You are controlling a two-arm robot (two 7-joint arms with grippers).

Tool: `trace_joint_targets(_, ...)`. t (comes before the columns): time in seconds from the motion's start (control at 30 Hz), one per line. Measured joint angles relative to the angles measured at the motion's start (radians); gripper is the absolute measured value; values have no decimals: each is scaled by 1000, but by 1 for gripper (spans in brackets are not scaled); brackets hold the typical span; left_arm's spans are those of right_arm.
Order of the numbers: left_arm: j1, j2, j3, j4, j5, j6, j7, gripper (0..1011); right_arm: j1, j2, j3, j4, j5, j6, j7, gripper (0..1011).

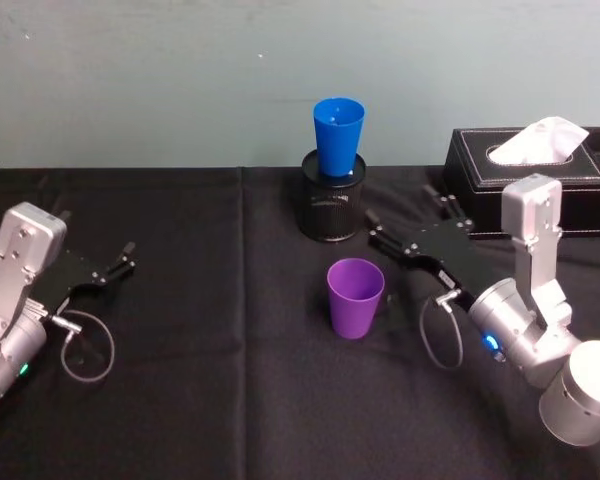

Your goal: Pick up one cup with a gripper and tap it against the other cup.

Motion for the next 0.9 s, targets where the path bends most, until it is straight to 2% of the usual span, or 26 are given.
trace_joint_targets(0.03,0,0,0,0,0,0,0,1000,-2,-5,10,-14,-19,45,-41,1003)
trace_joint_targets(0.13,0,0,0,0,0,0,0,1000,-2,-15,26,-29,-48,117,-105,1003)
trace_joint_targets(0.2,0,0,0,0,0,0,0,1000,1,-25,39,-32,-63,155,-139,1003)
trace_joint_targets(0.33,0,0,0,0,0,0,0,1000,6,-39,53,-30,-83,194,-174,1003)
trace_joint_targets(0.53,0,0,0,0,0,0,0,1000,9,-52,65,-22,-95,207,-181,1003)
trace_joint_targets(0.9,0,0,0,0,0,0,0,1000,9,-50,63,-23,-95,207,-181,1003)
